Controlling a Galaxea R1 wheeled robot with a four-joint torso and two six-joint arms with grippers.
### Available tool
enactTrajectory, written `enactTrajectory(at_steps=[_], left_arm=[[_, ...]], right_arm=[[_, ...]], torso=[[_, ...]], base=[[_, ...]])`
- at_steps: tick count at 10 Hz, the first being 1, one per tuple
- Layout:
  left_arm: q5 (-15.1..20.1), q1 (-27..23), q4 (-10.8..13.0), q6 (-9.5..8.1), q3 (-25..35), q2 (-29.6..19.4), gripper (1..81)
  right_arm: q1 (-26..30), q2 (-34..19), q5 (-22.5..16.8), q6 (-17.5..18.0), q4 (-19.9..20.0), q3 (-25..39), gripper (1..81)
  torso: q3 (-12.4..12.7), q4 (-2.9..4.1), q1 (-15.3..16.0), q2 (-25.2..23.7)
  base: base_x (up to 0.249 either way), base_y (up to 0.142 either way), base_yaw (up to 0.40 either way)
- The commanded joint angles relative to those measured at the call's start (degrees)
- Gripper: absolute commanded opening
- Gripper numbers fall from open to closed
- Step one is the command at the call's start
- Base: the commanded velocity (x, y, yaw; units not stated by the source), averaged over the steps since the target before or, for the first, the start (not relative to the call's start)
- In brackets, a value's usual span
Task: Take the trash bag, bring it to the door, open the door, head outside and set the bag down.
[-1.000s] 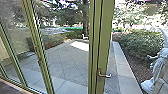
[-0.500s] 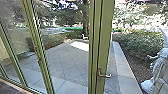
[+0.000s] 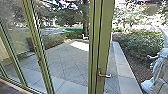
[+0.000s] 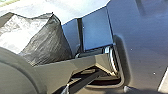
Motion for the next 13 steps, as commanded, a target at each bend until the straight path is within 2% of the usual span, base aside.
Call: enactTrajectory(at_steps=[1, 4, 9, 13], left_arm=[[3.52, -2.18, -0.6, 0.03, 1.21, -0.68, 1.0], [3.17, -2.18, -1.75, 0.03, 9.65, -5.77, 1.0], [3.25, -2.18, -1.57, 0.03, 10.18, -5.34, 1.0], [3.17, -2.18, -1.57, 0.03, 10.09, -5.07, 1.0]], right_arm=[[1.84, -9.62, -2.3, -0.08, -0.4, 15.76, 81.1], [2.19, -13.93, -2.47, -0.17, -0.4, 21.91, 81.1], [2.36, -27.71, -2.12, -0.26, -1.02, 41.76, 81.1], [2.98, -36.87, -1.42, -0.26, -1.89, 53.38, 81.1]], torso=[[0.0, 0.0, 0.0, 0.0], [0.0, 0.0, 0.0, 0.0], [0.0, 0.0, 0.0, 0.0], [0.0, 0.0, 0.0, 0.0]], base=[[0.0, 0.0, 0.0], [0.0, 0.0, 0.0], [0.0, 0.0, 0.0], [0.0, 0.0, 0.0]])
